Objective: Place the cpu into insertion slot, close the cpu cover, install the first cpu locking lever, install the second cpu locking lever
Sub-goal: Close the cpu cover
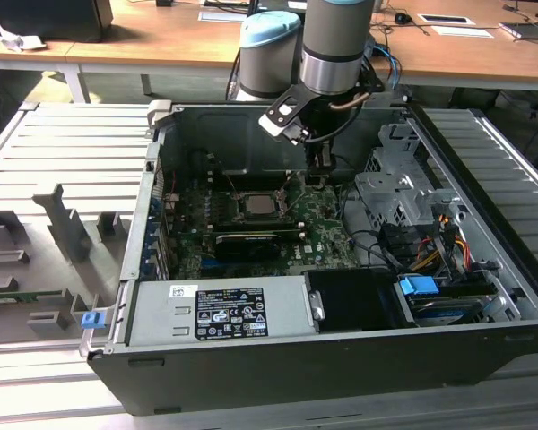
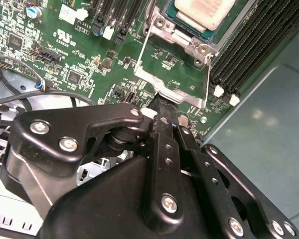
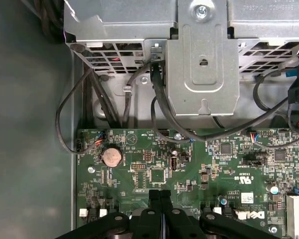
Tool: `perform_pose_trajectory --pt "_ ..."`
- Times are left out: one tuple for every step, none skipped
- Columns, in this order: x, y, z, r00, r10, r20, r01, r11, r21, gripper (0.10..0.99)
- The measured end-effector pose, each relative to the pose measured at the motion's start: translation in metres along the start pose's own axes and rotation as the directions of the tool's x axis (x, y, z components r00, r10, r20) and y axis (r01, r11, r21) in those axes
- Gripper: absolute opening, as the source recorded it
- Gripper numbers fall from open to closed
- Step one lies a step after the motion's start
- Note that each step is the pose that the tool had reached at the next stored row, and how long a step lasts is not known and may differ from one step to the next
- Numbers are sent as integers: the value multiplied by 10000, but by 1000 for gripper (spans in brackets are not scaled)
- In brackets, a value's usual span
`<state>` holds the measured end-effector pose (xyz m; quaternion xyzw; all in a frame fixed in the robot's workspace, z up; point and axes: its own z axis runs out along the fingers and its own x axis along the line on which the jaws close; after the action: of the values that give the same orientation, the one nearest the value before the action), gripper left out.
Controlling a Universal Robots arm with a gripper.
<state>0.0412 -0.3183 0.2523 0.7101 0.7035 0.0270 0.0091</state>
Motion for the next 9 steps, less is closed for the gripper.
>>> perform_pose_trajectory --pt "0 -1 0 10000 -2 0 2 10000 0 106" --pt "0 -3 0 10000 -1 -1 1 10000 0 106" --pt "0 -7 0 10000 1 -1 -1 10000 -1 106" --pt "0 -11 0 10000 1 -1 -1 10000 0 106" --pt "0 -14 0 10000 0 -1 0 10000 -1 106" --pt "0 -18 -1 10000 0 -1 0 10000 0 106" --pt "0 -23 -1 10000 0 0 0 10000 -1 106" --pt "0 -26 -1 10000 0 0 0 10000 0 106" --pt "0 -33 -1 10000 0 -1 0 10000 0 106"
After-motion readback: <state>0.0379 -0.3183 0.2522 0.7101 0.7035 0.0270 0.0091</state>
